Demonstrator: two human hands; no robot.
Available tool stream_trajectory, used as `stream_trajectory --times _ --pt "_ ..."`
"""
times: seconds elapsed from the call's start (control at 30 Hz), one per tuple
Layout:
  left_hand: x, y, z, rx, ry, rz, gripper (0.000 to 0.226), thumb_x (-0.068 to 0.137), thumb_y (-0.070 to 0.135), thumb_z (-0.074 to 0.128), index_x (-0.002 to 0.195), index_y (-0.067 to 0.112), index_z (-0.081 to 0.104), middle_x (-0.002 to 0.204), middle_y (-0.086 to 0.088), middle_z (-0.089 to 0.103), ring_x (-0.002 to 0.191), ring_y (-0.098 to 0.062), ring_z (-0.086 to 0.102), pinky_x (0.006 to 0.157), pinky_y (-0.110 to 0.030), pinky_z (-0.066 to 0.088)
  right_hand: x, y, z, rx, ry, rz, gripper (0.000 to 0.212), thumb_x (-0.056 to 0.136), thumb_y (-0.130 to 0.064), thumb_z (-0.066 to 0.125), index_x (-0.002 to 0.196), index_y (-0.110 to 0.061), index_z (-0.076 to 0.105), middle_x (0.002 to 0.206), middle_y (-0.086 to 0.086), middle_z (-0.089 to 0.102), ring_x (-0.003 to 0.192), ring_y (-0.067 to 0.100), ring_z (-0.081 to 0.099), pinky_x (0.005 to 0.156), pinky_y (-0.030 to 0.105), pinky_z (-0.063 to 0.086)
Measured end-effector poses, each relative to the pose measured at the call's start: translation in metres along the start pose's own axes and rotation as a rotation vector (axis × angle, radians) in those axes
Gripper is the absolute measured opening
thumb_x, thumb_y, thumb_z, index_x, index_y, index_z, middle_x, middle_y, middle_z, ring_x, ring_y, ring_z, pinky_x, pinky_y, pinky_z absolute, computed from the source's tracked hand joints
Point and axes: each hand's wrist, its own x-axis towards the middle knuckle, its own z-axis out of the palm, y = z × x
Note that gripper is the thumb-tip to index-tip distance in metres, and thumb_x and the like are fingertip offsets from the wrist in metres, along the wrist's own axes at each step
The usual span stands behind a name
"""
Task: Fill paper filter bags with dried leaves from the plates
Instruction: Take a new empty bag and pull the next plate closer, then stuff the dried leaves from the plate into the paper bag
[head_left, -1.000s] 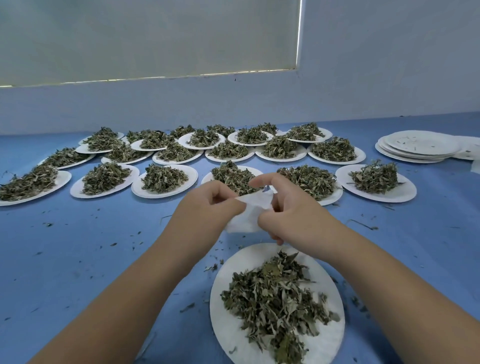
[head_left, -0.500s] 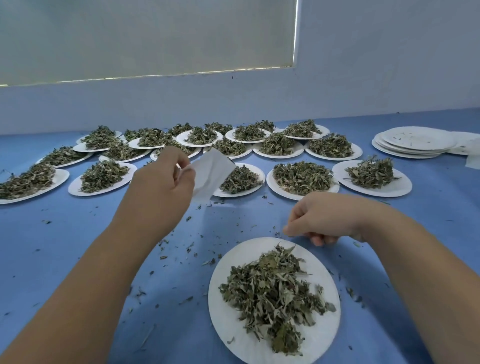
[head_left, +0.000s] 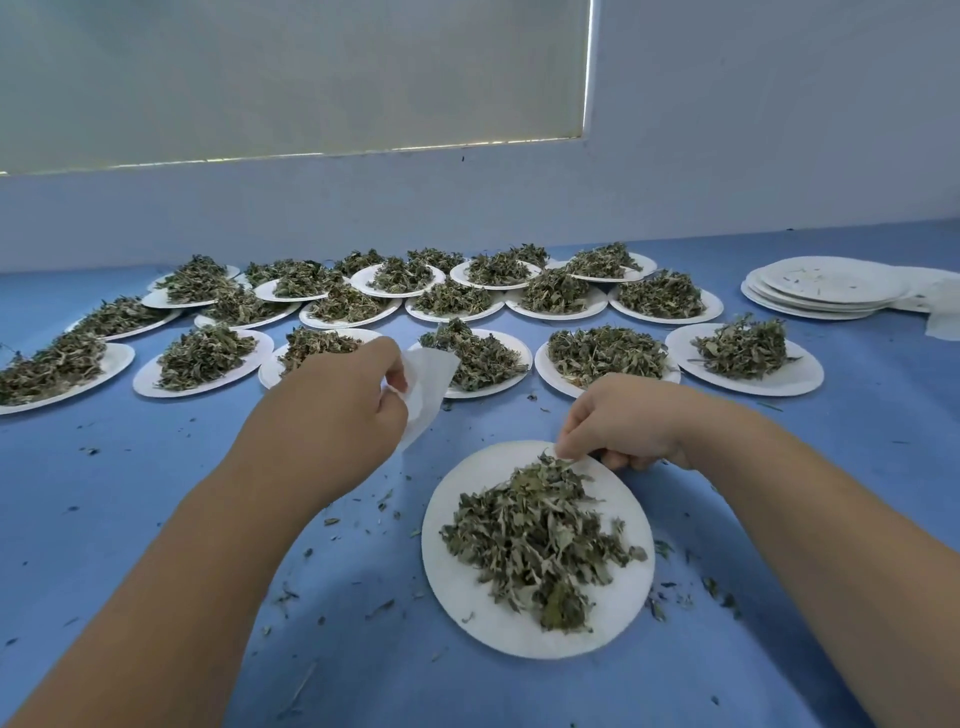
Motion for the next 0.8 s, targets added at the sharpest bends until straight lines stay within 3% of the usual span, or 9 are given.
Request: stream_trajectory --times 0.17,0.27,0.33,0.4,0.47,0.63,0.8 --pt "-0.003 0.005 -0.003 0.011 0.089 0.0 0.011 0.09 0.017 0.048 0.085 0.027 0.05 0.062 0.004 0.052 0.055 -0.015 0.049 0.049 -0.029 0.039 0.008 -0.015 -0.007 -0.098 0.151 -0.105 0.017 0.088 -0.021 0.065 0.087 -0.004 0.068 0.069 0.012 0.053 0.058 0.022 0.043 0.048 0.027 0.037" --pt "-0.008 0.01 -0.008 0.039 0.146 -0.026 0.012 0.088 0.018 0.046 0.083 0.028 0.052 0.06 0.005 0.054 0.055 -0.013 0.05 0.048 -0.028 0.039 -0.004 -0.033 -0.004 -0.087 0.259 -0.306 0.01 0.088 -0.029 0.064 0.084 -0.02 0.063 0.06 -0.01 0.06 0.049 0.005 0.052 0.043 0.017 0.04" --pt "-0.011 0.015 -0.011 0.065 0.165 -0.036 0.013 0.086 0.02 0.044 0.08 0.028 0.051 0.059 0.005 0.054 0.055 -0.013 0.051 0.048 -0.027 0.038 -0.019 -0.051 0.002 0.019 0.142 -0.435 0.012 0.087 -0.035 0.065 0.093 -0.025 0.061 0.058 -0.015 0.063 0.046 -0.001 0.054 0.042 0.012 0.039" --pt "-0.014 0.019 -0.011 0.077 0.182 -0.05 0.01 0.086 0.024 0.043 0.081 0.028 0.051 0.061 0.005 0.054 0.058 -0.011 0.05 0.049 -0.027 0.037 -0.031 -0.067 0.01 0.122 -0.01 -0.507 0.029 0.084 -0.042 0.066 0.109 -0.031 0.056 0.068 -0.011 0.068 0.054 0.004 0.06 0.048 0.016 0.044" --pt "-0.016 0.024 -0.008 0.094 0.181 -0.058 0.006 0.088 0.029 0.044 0.084 0.029 0.049 0.064 0.006 0.053 0.059 -0.007 0.046 0.048 -0.027 0.033 -0.034 -0.078 0.018 0.162 -0.051 -0.519 0.045 0.081 -0.044 0.065 0.122 -0.035 0.048 0.076 -0.006 0.071 0.057 0.008 0.064 0.049 0.019 0.046" --pt "-0.014 0.026 0.006 0.047 0.184 -0.086 0.007 0.086 0.027 0.042 0.086 0.026 0.049 0.063 0.002 0.051 0.057 -0.015 0.045 0.047 -0.028 0.027 -0.017 -0.078 0.031 0.012 0.203 -0.424 0.047 0.086 -0.029 0.057 0.13 -0.032 0.042 0.078 -0.004 0.066 0.046 0.001 0.058 0.043 0.018 0.042" --pt "-0.003 0.017 0.015 0.051 0.192 -0.173 0.007 0.088 0.024 0.045 0.087 0.024 0.052 0.069 0.003 0.055 0.059 -0.013 0.047 0.048 -0.027 0.03 -0.001 -0.078 0.041 -0.107 0.243 -0.435 0.058 0.083 -0.039 0.064 0.135 -0.029 0.04 0.089 -0.017 0.048 0.071 0.005 0.059 0.049 0.017 0.037"
